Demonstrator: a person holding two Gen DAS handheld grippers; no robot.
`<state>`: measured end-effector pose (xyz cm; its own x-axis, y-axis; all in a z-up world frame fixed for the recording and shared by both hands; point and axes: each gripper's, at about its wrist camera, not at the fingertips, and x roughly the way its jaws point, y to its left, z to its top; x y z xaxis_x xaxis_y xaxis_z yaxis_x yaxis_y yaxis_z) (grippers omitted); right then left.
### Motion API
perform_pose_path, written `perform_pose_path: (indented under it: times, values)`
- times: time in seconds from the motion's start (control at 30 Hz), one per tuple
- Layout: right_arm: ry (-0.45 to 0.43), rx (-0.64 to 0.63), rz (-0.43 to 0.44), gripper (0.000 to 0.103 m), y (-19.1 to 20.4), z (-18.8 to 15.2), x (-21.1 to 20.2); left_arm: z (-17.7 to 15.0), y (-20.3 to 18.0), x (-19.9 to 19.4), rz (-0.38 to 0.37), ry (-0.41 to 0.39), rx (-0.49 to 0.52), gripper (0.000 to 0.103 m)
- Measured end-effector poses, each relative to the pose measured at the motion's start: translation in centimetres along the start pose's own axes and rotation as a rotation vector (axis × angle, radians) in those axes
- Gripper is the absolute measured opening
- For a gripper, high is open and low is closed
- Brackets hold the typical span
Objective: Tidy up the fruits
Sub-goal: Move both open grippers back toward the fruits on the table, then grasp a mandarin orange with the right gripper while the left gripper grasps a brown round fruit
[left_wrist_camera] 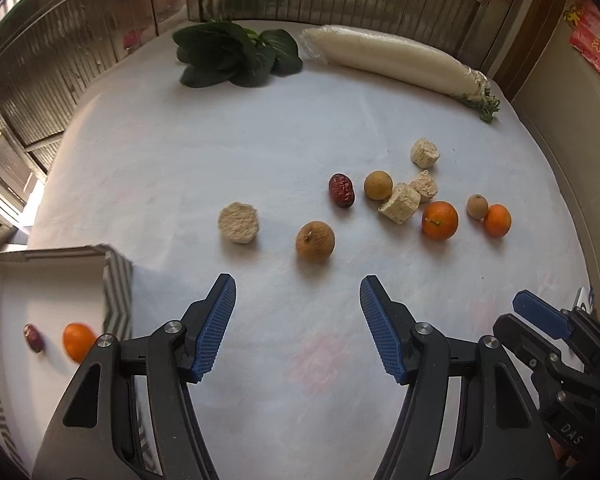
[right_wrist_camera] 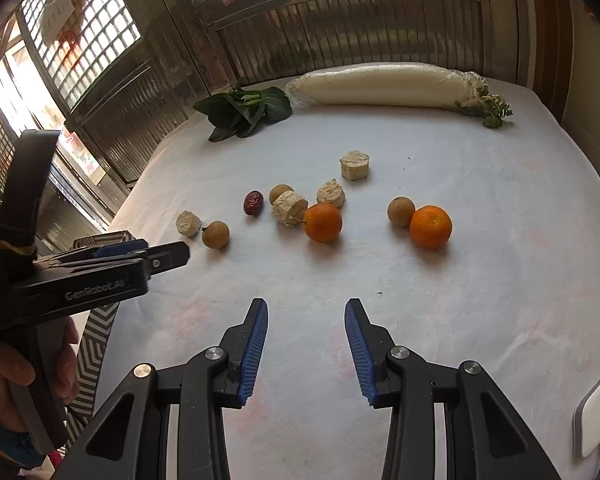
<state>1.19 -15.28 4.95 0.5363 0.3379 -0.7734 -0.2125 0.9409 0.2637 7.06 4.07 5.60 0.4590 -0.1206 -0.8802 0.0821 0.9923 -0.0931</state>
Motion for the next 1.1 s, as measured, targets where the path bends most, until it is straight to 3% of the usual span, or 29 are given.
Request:
perform_pose_path:
  times: [0.3, 0.87, 0.93, 1.03, 1.07, 1.1]
  values:
    - [0.007, 0.017, 0.005, 0.039, -1.0, 0.9, 1.7, 1.3, -0.6, 2.9, 0.001, 0.013, 0.022, 0.065]
    - [0.039, -0.065, 0.007, 0.039, -1.2, 5.3, 8.0, 2.4, -1.5, 5.5, 0.01, 0.028, 0.055, 0.065]
    - [0.042, -0.059, 0.025, 0.03, -1.4, 5.6, 8.4, 2.4, -1.6, 5.5, 0.004, 0.023, 0.059, 0.064]
    - [0.046, -0.054, 0.037, 0.03, -1.6, 5.5, 8.4, 2.2, -1.7, 5.3, 0.003, 0.007, 0.078, 0.031]
    - [0.047, -0.055, 0.039, 0.03, -1.5, 5.4, 8.3, 2.1, -1.6, 5.2, -0.003, 0.007, 0.082, 0.025]
    - [0.045, -0.058, 0.039, 0.03, -1.4, 5.2, 8.0, 2.1, -1.4, 5.1, -0.016, 0.011, 0.078, 0.025]
